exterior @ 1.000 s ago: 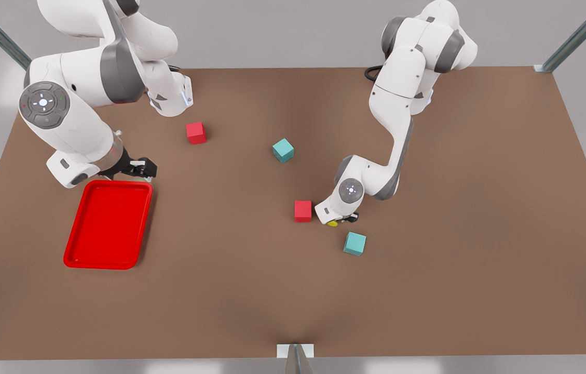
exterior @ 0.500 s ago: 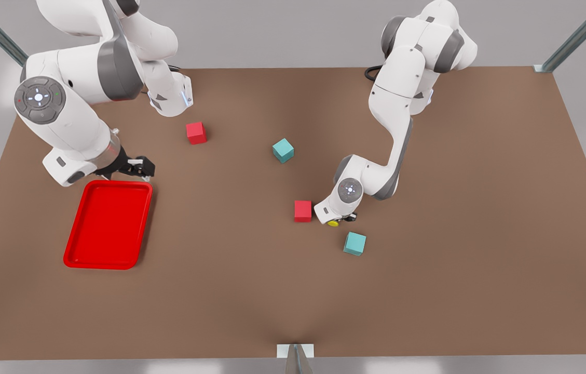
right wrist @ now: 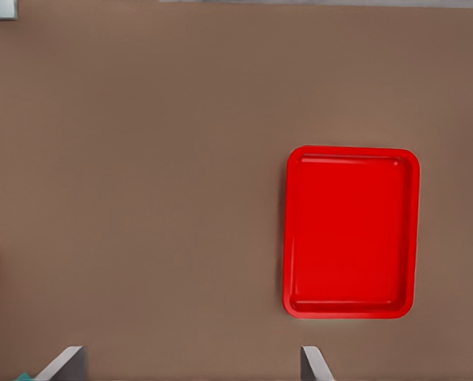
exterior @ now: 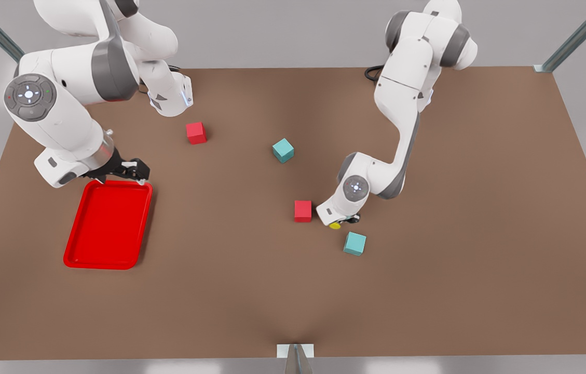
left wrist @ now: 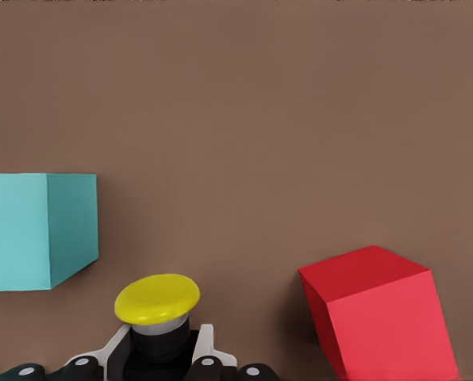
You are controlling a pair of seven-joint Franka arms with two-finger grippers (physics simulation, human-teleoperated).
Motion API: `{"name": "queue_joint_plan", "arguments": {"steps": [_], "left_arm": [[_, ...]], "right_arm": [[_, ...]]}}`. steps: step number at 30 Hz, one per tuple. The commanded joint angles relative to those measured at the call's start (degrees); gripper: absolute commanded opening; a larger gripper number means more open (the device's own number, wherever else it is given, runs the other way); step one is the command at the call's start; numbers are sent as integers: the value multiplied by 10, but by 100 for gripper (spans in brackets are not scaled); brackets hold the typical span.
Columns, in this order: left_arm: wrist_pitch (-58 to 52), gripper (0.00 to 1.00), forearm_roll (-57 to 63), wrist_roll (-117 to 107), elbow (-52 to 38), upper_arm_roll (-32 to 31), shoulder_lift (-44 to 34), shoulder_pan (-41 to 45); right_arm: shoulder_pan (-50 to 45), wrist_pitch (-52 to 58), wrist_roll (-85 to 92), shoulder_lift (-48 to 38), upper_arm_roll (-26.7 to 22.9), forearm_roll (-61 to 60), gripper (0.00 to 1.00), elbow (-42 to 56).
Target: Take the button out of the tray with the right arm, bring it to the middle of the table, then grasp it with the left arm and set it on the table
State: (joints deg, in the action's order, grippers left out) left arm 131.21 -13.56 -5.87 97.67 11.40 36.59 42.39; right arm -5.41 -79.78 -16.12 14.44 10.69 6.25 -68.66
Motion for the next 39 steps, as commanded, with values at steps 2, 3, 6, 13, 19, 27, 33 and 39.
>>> {"name": "queue_joint_plan", "arguments": {"steps": [2, 3, 6, 13, 19, 27, 33, 39], "left_arm": [[-45, 48, -1, -77, -3, 4, -21, 1], [-54, 48, 1, -162, -3, 4, -31, 2], [-67, 48, 27, -424, -4, 5, -44, 2], [-277, 48, 310, -1015, -47, 9, -47, 1], [-394, 49, 480, -1328, -46, 11, -42, -3], [-462, 49, 624, -1536, -35, 11, 30, 1], [-460, 49, 659, -1582, -1, 11, 74, 0], [-435, 49, 686, -1597, 21, 13, 119, -7]], "right_arm": [[-5, -1, 2, 0, 0, 0, 100, 0], [-6, -1, 2, 0, 0, 1, 100, 0], [-8, -1, 2, 0, 2, 1, 100, 1], [1, 2, -51, -1, -1, 1, 100, -1], [8, -53, -48, 13, -2, 5, 100, -2], [21, -22, -50, 26, -3, -11, 100, -4], [20, -15, -54, 23, 1, -13, 100, 0], [15, -19, -49, 28, 1, -13, 100, -4]]}}
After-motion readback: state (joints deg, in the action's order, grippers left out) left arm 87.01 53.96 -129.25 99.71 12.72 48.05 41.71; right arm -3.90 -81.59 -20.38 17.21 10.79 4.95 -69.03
